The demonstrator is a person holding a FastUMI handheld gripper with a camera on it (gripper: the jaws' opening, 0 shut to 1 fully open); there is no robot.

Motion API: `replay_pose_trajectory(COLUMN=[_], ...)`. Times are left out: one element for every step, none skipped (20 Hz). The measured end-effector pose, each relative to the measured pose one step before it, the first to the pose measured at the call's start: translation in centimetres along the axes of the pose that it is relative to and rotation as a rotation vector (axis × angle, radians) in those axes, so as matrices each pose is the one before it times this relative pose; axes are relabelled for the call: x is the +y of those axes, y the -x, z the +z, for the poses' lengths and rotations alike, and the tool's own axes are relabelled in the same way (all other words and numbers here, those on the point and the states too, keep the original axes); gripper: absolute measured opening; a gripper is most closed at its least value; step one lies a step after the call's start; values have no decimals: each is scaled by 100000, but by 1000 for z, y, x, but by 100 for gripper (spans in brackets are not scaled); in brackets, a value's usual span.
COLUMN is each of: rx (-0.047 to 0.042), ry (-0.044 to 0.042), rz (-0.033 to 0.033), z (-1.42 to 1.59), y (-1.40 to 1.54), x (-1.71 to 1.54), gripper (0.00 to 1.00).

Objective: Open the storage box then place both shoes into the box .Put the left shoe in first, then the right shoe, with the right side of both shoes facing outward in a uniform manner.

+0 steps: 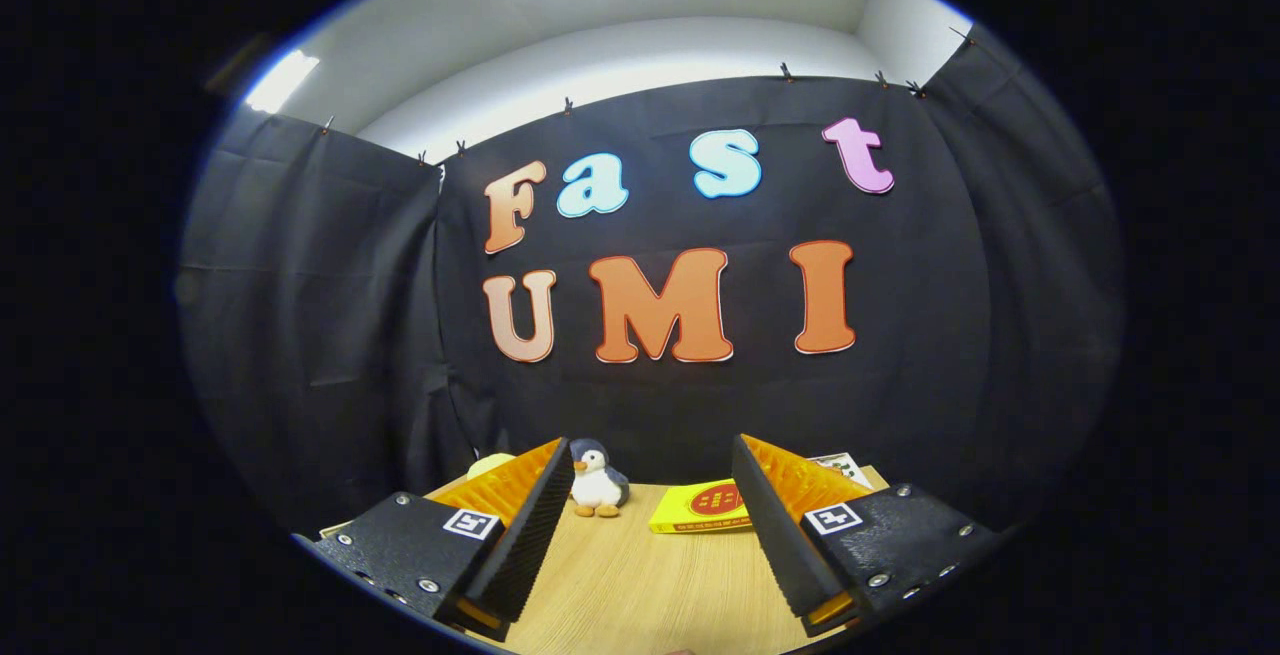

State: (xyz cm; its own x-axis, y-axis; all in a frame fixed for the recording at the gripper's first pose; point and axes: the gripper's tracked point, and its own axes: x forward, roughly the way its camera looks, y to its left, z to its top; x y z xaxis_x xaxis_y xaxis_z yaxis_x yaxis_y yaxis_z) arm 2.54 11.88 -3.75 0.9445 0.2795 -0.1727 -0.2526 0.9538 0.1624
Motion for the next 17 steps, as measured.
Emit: replay_pose_trajectory(rx=[298,360,-63,74,144,317,539,-9,-303,-287,-175,-217,-101,77,-70,-130,-285], ry=[-210,-205,-108,60,-17,-43,-429,-383,-290,-182,-63,-43,138,-33,79,-152,-247], rz=[273,421,598,310,631,389,549,528,-7,72,-215,46,-319,-55,-192,-291,-135], z=[-29,-33,112,47,-28,42,-2,169,185,279,54,111,115,-28,37,48,186], y=[77,-2,46,-30,42,-35,87,-74,50,28,56,56,73,54,-54,-66,84], x=[99,102,191,112,253,239,178,227,5,76,-93,37,-130,-78,-85,-151,29], gripper=[95,95,95,95,95,95,95,95,95,95,95,95,95,95,95,95,95])
